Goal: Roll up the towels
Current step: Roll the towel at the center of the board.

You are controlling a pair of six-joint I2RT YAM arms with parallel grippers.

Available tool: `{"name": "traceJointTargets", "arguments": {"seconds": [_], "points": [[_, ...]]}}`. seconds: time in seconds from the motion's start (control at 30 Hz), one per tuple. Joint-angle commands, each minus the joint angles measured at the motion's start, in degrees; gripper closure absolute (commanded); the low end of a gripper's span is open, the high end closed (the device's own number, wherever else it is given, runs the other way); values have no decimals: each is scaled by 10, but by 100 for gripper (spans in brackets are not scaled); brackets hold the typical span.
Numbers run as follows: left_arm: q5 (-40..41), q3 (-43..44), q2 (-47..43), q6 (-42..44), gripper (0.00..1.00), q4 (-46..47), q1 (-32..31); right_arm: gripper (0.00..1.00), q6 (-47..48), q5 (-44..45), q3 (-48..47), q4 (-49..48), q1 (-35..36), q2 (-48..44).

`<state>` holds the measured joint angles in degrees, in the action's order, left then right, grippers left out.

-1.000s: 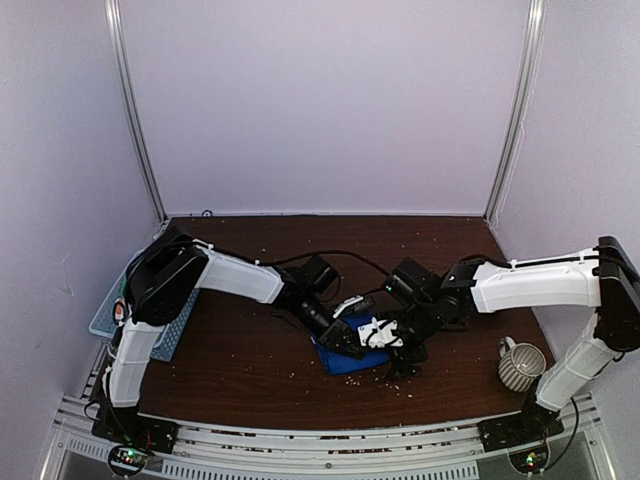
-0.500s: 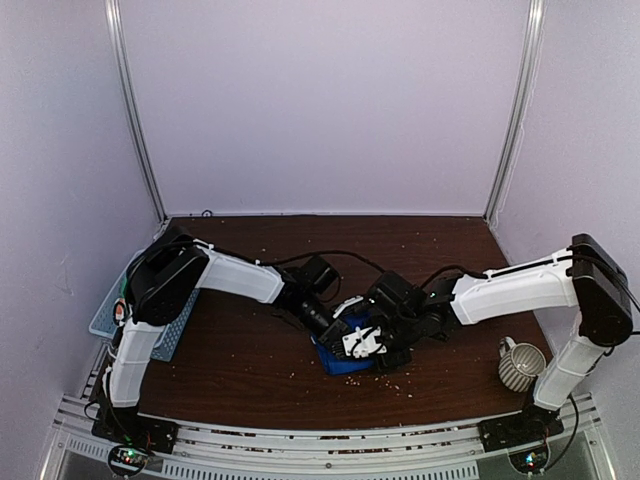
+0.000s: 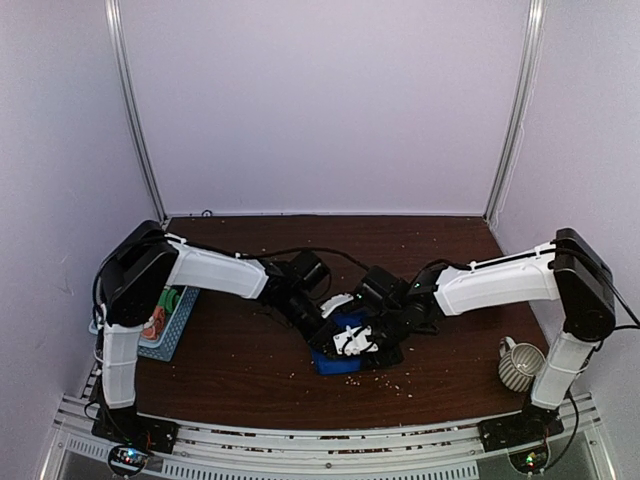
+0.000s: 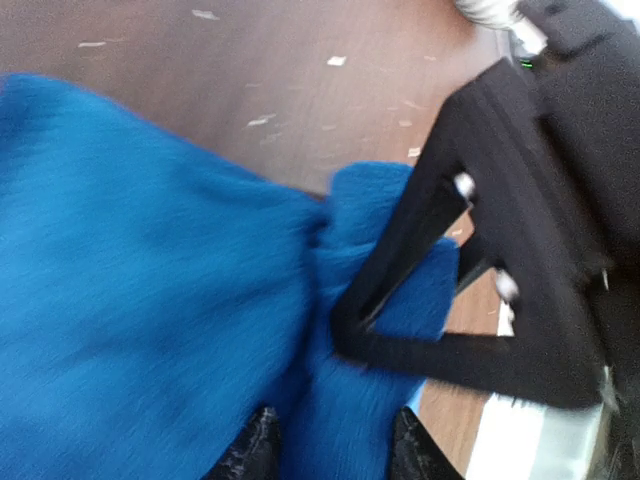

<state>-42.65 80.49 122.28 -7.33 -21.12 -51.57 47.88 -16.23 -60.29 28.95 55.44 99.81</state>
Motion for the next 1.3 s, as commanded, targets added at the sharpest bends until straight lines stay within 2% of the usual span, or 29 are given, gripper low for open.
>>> {"name": "traceJointTargets", "arguments": {"seconds": [0.0,0.17,0.37,0.5,0.57,0.63,0.7,0.77,0.9,1.0,1.27], "points": [[178,-45,-100,6,63,-23,27,70,-20,-118,-31,167,-9,55],[312,-122,-235,-11,62,29,43,70,-17,-190,-96,250,-39,118],[374,-243,-419,43,61,162,10,67,-30,-252,-213,366,-98,244],[397,-269,-467,70,55,180,5,66,-37,-272,-282,432,-114,318],[373,-257,-464,102,54,166,-7,65,-42,-275,-307,450,-115,344],[364,-237,-446,155,54,142,-58,65,-42,-279,-326,463,-117,362],[411,-211,-410,214,55,105,-131,64,-42,-276,-331,460,-117,365],[442,-178,-356,242,59,58,-163,64,-42,-272,-337,460,-117,365],[481,-141,-262,257,59,14,-192,64,-42,-275,-351,460,-121,364],[509,-141,-223,264,57,32,-212,64,-42,-276,-352,458,-121,363],[538,-149,-155,272,54,85,-213,64,-59,-272,-347,453,-121,366]]}}
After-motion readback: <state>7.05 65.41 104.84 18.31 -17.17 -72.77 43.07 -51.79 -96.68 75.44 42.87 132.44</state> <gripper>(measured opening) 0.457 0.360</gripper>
